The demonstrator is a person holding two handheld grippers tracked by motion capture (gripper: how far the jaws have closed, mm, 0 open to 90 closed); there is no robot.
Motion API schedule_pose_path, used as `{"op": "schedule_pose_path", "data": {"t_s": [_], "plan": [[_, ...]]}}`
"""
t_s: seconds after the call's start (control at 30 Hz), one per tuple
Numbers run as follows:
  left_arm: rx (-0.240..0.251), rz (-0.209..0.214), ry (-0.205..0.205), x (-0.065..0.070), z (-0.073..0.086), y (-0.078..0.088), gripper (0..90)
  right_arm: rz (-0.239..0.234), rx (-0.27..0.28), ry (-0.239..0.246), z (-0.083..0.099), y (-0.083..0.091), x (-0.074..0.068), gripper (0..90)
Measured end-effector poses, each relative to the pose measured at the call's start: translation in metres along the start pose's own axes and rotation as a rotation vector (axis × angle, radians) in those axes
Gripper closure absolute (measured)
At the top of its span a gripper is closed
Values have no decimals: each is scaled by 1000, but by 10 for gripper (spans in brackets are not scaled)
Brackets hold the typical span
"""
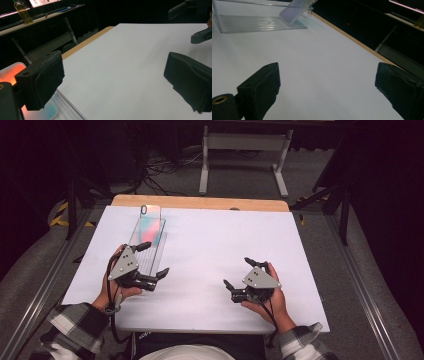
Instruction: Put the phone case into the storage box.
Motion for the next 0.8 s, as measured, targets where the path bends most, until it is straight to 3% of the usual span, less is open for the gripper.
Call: {"op": "schedule_pose_path", "data": {"t_s": [0.8], "plan": [[-6,50,-17,26,5,2,38,-28,4,14,-4,-2,-11,66]]}}
Point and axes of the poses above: each handheld gripper's, and its own axes: y roughly backward along the jaws, z roughly out of its underside, x roughly to its right, the point moved 8 cm from there along -y, roughly forward along the jaws, and after that the axes turned 3 degrees about z, right-handed, at the moved point
